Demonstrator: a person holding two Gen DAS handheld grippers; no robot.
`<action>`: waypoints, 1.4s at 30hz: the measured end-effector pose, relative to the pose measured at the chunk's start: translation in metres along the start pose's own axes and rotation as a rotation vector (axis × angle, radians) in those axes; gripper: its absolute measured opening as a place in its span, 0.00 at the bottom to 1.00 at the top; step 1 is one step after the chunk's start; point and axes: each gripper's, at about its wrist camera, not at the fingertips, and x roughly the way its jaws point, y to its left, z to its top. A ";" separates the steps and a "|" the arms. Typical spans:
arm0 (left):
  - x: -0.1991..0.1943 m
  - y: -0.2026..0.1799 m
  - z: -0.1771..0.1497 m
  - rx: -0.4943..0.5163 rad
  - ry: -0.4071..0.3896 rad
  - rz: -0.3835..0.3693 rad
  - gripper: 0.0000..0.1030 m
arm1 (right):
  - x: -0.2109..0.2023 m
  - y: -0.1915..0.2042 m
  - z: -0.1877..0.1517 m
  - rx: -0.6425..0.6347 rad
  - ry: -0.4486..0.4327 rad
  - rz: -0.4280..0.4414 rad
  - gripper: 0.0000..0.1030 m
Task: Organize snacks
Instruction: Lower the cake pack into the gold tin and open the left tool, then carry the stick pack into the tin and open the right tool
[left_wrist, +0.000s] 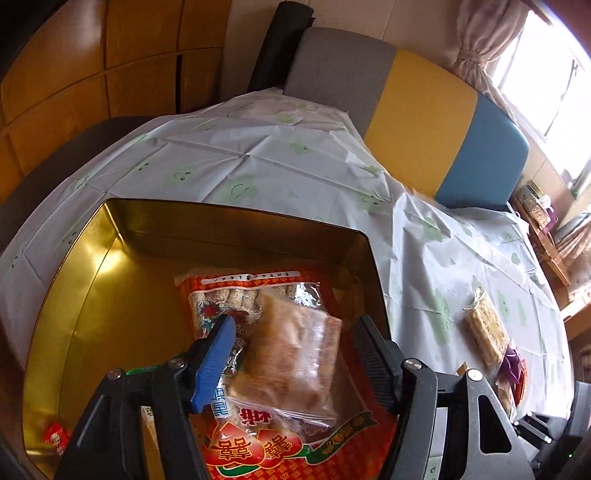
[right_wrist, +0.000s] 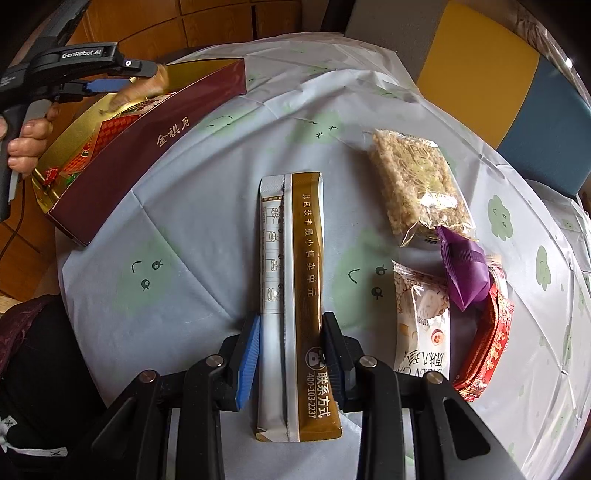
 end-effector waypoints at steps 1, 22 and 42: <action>-0.001 0.000 -0.002 0.000 0.000 0.000 0.65 | 0.000 0.000 0.000 0.000 0.000 0.000 0.32; -0.047 0.002 -0.079 0.055 -0.024 0.160 0.64 | -0.002 0.003 -0.002 -0.005 -0.017 -0.021 0.32; -0.062 0.041 -0.096 -0.023 -0.025 0.201 0.59 | -0.009 -0.008 -0.001 0.220 -0.028 0.016 0.27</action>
